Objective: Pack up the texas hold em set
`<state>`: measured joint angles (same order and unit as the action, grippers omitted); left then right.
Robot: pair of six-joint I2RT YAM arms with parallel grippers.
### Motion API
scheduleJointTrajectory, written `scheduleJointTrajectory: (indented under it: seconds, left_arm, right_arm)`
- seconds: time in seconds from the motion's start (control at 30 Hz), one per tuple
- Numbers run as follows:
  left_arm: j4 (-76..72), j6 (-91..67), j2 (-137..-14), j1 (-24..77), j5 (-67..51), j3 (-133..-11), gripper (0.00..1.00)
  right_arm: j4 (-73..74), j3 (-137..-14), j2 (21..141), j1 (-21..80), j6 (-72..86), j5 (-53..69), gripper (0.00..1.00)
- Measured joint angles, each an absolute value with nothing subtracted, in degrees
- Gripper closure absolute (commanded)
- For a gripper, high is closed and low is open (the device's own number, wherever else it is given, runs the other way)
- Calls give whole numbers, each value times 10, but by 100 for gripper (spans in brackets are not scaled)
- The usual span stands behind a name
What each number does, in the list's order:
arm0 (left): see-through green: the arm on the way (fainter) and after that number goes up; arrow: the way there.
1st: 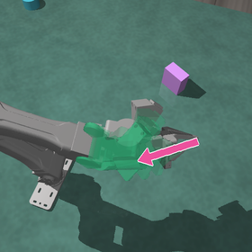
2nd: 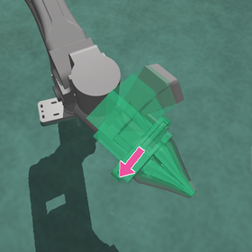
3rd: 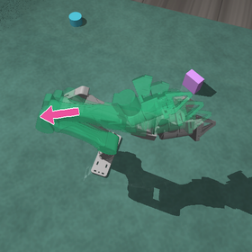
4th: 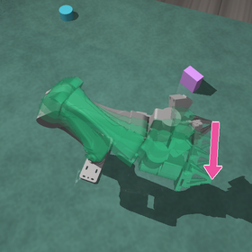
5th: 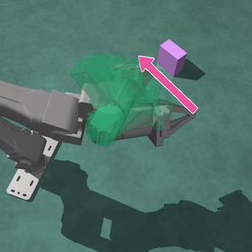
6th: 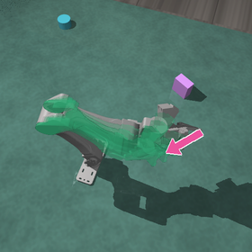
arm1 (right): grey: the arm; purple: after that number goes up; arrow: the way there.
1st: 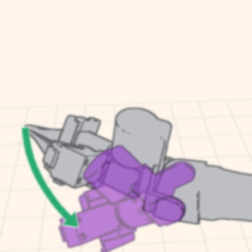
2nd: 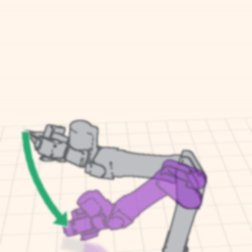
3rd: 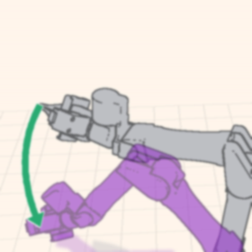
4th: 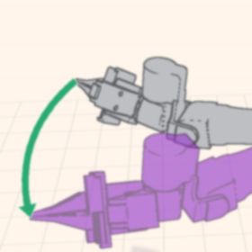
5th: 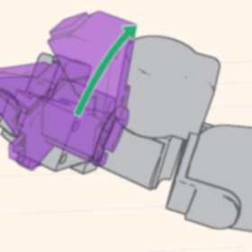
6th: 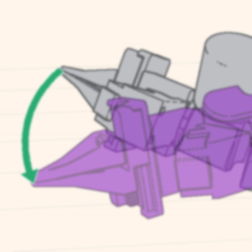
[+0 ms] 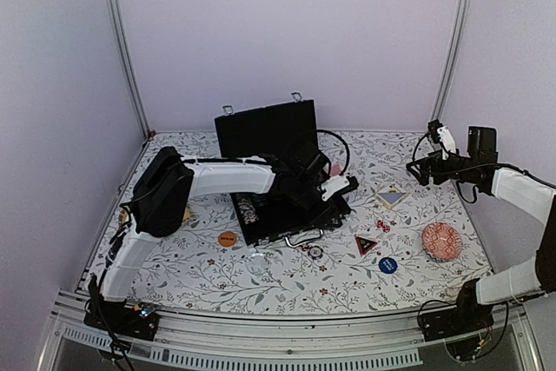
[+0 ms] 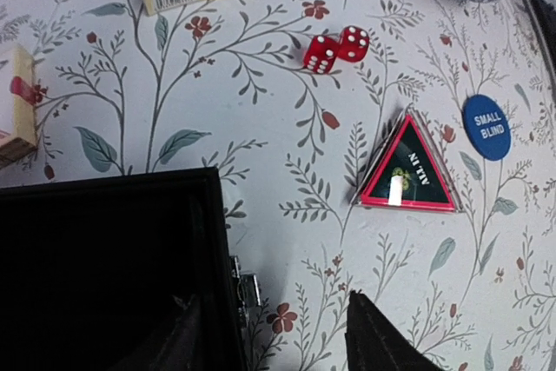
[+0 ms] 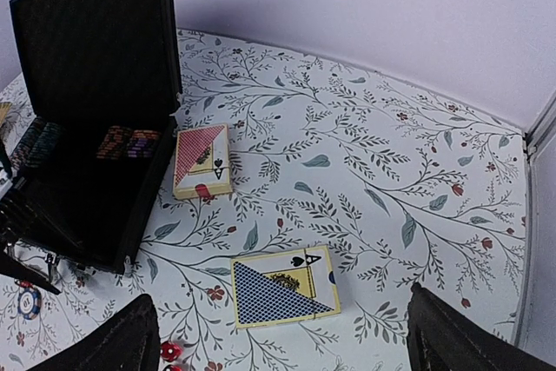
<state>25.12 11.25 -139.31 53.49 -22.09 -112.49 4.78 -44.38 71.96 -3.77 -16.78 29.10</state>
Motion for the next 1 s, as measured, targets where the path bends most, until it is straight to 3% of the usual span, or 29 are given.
scheduleJointTrajectory:
  seconds: [0.17,0.27,0.33,0.4,0.43,0.7,1.0]
  left_arm:
    - [241,86,-1315,552,-154,-1064,37]
    - [213,55,-1217,561,-106,-997,42]
    - [190,29,-1140,564,-88,-934,55]
    - [159,1,-1054,568,-80,-849,89]
    - [153,-14,-1023,569,-79,-814,100]
    - [154,-90,-974,573,-104,-618,100]
    - [170,-126,-1015,570,-48,-610,100]
  right_arm:
    - [50,-444,723,-38,-168,293,1]
    - [51,-444,723,-38,-168,295,1]
    - [51,-444,723,-38,-168,302,1]
    - [52,-444,723,-38,-171,313,1]
    - [52,-444,723,-38,-173,322,1]
    - [53,-444,715,-38,-185,368,1]
    - [59,-444,725,-38,-190,373,1]
